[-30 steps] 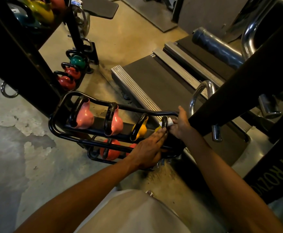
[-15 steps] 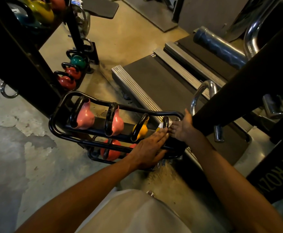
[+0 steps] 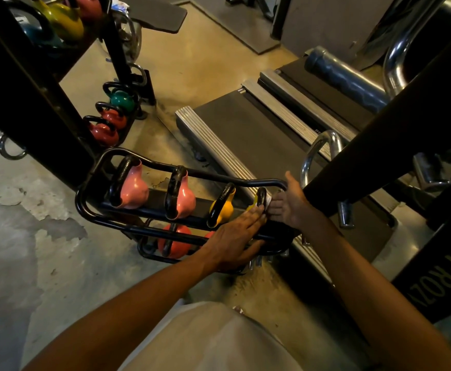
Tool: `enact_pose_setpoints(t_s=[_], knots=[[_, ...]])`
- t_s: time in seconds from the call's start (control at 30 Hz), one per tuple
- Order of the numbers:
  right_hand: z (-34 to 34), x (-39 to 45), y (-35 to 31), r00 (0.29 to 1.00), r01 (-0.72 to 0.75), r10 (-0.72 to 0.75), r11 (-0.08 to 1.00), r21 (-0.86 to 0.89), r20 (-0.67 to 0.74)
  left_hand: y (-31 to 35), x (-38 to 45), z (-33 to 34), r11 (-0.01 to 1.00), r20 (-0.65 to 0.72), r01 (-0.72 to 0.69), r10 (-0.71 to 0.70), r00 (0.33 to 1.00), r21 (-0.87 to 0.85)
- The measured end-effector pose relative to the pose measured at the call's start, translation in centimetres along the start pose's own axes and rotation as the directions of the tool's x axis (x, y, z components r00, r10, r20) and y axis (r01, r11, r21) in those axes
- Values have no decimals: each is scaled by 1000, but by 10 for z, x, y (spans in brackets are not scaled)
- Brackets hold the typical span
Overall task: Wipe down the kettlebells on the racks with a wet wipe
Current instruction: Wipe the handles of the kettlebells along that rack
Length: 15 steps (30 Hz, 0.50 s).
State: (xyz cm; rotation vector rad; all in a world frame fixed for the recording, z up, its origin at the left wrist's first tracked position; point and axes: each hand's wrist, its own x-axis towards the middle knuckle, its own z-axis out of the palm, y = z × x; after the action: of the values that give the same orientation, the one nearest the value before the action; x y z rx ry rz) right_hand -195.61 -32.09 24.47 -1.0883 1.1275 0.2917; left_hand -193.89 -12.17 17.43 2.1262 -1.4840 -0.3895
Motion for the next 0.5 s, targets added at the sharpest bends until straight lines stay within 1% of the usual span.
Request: enact_pose_setpoints(t_s=[0.07,0.1,0.17,0.2,0.23,0.27,0.3,0.37,0.43,0.47,0.5], knots=[[6,4,1,990,131,-128,990,43,-64,-1,0,1,1000,-7,-10,10,1000,5],[13,5,5,974,208,-205,978,21,-97,-1,0,0,1000,-7,-19,19,1000,6],[23,7,13,923,338,-362,924,-178,-129,0,0,-3,999,-2,-32,32,999,9],[24,5,16,891,393,-441,869,-300,-108,0,0,-4,999,1,-31,30,1000,14],[24,0,18,860,436,-507,790,-431,-59,1,-1,-6,1000,9,-24,24,1000,20],[21,-3,19,824,482,-567,682,-549,19,2,-1,-8,1000,21,-11,10,1000,22],[18,-4,16,786,524,-607,550,-650,120,3,-1,-9,1000,37,1,-2,999,21],[14,-5,8,706,559,-631,218,-800,321,6,-3,-13,1000,53,2,-4,999,29],[15,4,2,673,527,-562,-93,-845,481,12,-5,-16,998,62,-17,14,998,58],[17,9,1,662,504,-525,-217,-836,535,16,-5,-18,997,65,-14,9,998,72],[19,14,-1,648,481,-512,-300,-824,565,18,-5,-20,996,64,-1,-5,998,93]])
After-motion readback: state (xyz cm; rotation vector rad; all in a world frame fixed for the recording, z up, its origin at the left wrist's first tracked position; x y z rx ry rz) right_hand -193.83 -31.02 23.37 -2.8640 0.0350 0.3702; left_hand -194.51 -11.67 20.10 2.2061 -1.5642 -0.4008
